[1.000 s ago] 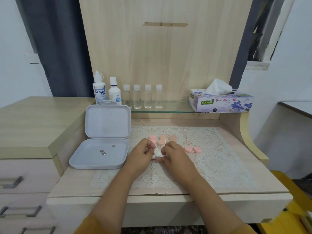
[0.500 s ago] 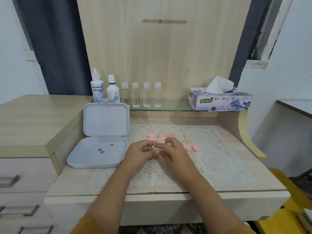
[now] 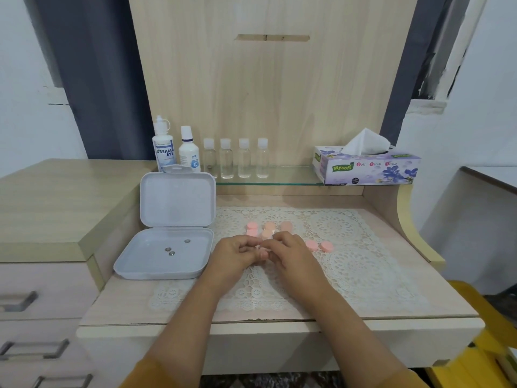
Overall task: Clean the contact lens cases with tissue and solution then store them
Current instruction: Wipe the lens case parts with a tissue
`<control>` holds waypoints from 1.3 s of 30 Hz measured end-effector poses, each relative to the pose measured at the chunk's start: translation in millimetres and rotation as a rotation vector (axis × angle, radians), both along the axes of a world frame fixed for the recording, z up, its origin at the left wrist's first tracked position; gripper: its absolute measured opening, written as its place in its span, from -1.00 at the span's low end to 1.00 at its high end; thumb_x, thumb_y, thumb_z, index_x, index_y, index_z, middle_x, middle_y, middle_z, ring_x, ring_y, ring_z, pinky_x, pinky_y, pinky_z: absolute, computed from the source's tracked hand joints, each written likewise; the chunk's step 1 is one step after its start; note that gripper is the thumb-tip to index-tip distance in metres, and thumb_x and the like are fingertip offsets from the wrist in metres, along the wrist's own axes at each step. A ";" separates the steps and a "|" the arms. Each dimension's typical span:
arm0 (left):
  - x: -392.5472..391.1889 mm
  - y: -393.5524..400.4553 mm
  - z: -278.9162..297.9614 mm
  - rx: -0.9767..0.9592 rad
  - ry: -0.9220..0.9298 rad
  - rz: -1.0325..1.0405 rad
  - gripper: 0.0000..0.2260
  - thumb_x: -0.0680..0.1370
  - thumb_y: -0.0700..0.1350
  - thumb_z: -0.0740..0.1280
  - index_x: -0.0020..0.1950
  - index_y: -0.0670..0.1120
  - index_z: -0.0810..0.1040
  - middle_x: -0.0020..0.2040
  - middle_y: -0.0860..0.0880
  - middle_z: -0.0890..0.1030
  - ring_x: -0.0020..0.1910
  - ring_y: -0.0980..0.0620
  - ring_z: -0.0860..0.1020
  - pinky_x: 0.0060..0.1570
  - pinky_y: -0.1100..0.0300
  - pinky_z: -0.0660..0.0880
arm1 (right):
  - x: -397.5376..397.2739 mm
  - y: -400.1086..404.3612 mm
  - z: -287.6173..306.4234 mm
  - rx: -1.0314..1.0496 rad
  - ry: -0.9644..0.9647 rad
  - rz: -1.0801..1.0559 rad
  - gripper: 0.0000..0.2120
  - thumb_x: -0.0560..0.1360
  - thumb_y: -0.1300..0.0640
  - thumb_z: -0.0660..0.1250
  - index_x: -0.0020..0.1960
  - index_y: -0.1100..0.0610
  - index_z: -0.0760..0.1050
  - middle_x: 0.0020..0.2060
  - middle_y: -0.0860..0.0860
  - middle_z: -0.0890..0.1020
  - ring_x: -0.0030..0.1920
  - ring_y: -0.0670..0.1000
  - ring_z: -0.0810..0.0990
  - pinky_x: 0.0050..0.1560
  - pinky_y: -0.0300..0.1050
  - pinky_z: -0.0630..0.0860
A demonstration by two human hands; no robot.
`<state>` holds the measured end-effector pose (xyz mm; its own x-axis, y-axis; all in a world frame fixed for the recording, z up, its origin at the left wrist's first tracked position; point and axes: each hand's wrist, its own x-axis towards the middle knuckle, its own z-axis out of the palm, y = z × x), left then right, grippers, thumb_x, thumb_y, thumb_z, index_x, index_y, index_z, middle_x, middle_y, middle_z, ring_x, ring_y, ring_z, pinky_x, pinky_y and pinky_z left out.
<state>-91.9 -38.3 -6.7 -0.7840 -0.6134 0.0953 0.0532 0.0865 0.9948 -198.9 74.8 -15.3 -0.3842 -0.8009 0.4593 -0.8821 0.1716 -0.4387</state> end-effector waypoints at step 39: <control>1.2 1.8 2.4 0.003 -0.036 0.033 -0.81 0.39 -0.35 0.48 -0.10 -0.10 0.66 -0.15 -0.23 0.68 -0.09 -0.14 0.67 0.12 -0.01 0.56 | 4.7 -4.3 -6.2 -0.169 0.180 -0.046 -0.66 0.47 -0.02 0.13 -0.13 0.13 0.62 -0.23 0.01 0.48 -0.19 0.03 0.45 -0.33 -0.09 0.47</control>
